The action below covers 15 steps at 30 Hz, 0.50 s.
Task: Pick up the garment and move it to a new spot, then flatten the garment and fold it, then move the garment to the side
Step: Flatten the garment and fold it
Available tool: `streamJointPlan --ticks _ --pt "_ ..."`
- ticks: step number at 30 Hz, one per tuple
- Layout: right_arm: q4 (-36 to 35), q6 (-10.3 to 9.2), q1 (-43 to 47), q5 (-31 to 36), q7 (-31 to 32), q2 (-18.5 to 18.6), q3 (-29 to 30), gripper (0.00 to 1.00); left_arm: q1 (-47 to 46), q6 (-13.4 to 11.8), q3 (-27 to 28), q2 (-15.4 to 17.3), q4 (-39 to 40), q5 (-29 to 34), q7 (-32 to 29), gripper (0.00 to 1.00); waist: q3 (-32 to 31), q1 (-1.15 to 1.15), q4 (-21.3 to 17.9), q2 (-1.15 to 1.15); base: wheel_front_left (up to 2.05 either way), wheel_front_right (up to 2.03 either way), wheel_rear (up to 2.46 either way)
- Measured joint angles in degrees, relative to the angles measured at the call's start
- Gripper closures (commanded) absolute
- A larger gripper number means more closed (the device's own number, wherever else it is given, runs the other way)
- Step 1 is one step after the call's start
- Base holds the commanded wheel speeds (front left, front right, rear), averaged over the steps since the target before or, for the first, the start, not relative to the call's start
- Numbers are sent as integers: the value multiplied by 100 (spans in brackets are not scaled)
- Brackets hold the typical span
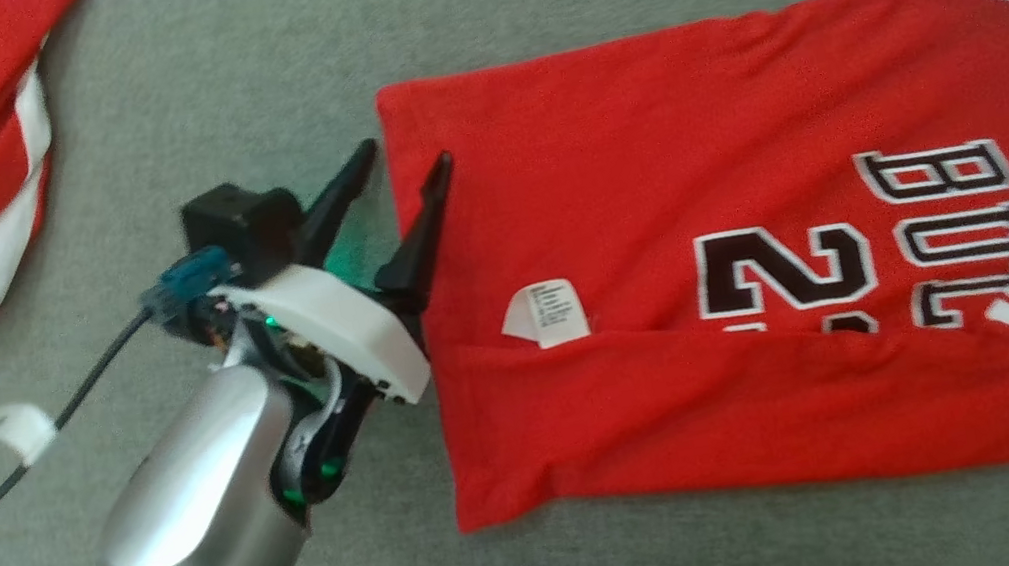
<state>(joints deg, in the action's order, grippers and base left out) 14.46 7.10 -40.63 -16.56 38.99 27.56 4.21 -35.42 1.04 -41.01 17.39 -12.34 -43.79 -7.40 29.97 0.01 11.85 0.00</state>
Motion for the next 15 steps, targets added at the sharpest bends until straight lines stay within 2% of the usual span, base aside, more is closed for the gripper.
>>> streamJointPlan --ticks 6,15 --pt "662 0 -238 111 -171 38 -115 0 -322 202 -153 -202 -339 49 79 0 218 0 251 0 0 0 0" --pt "1025 0 -509 -141 -25 136 -280 0 -444 303 -166 -221 -546 41 47 0 217 -1 246 0 0 0 0"
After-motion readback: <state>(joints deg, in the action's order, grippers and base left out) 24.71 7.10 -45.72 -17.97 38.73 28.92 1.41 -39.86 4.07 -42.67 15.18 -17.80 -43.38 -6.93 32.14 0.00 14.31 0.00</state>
